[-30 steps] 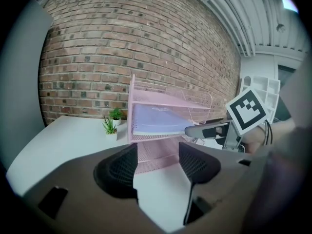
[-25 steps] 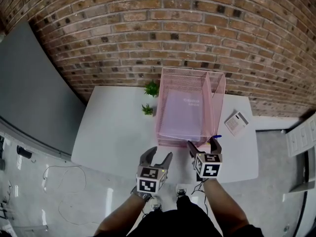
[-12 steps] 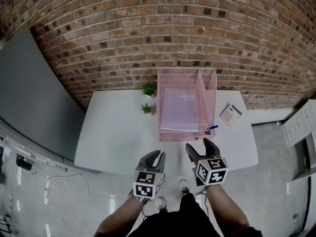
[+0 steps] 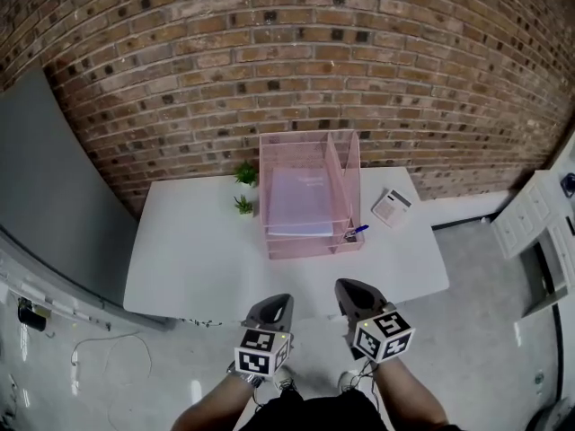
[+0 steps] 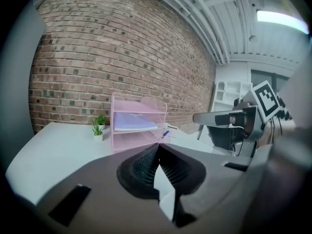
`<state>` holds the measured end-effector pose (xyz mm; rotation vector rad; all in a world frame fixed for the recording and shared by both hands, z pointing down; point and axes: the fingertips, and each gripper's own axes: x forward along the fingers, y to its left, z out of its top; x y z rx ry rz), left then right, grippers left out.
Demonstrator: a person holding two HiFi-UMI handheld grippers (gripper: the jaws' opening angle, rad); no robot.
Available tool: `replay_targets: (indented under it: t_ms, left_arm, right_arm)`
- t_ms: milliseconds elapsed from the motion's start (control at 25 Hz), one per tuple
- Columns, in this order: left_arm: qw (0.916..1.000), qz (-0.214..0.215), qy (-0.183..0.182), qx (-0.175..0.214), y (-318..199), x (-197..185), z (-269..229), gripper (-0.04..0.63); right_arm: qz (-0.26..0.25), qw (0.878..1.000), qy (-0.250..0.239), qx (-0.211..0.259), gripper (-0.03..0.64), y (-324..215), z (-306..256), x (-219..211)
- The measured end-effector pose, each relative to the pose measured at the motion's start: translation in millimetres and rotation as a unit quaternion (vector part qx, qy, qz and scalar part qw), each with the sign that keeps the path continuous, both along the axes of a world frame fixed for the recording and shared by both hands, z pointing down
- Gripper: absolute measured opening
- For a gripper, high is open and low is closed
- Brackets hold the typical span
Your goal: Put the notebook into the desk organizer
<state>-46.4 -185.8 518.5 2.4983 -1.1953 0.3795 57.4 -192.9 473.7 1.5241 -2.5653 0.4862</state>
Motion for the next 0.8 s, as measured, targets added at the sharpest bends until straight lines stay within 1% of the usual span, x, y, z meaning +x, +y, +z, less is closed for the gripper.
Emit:
replay_targets:
  t_ms: [200,400,600,800]
  left_arm:
    - [0.9999,-0.009,0.001,0.012,28.8,20.4,-13.4,0.006]
    - [0.9987,-0.043,-0.002,0.027,62.8,49.4,-27.0,0.006]
    - [0.9966,-0.077,0.001,0.03,114.8,79.0,-38.8,0.006]
    - [0.9937,-0.107,-0.002,0.032,164.1,88.8,-41.6,0.006]
  right_arm:
    - [-0.033,0.999,0.005,0.014,0.003,26.3,-10.4,15.5]
    - [-0.079,0.997,0.002,0.023,0.003,58.5,-18.0,40.1]
    - [-0.129,0.991,-0.006,0.021,0.003,101.8,-21.0,64.9]
    - [-0.167,0.986,-0.012,0.015,0.003,146.4,-16.3,74.0]
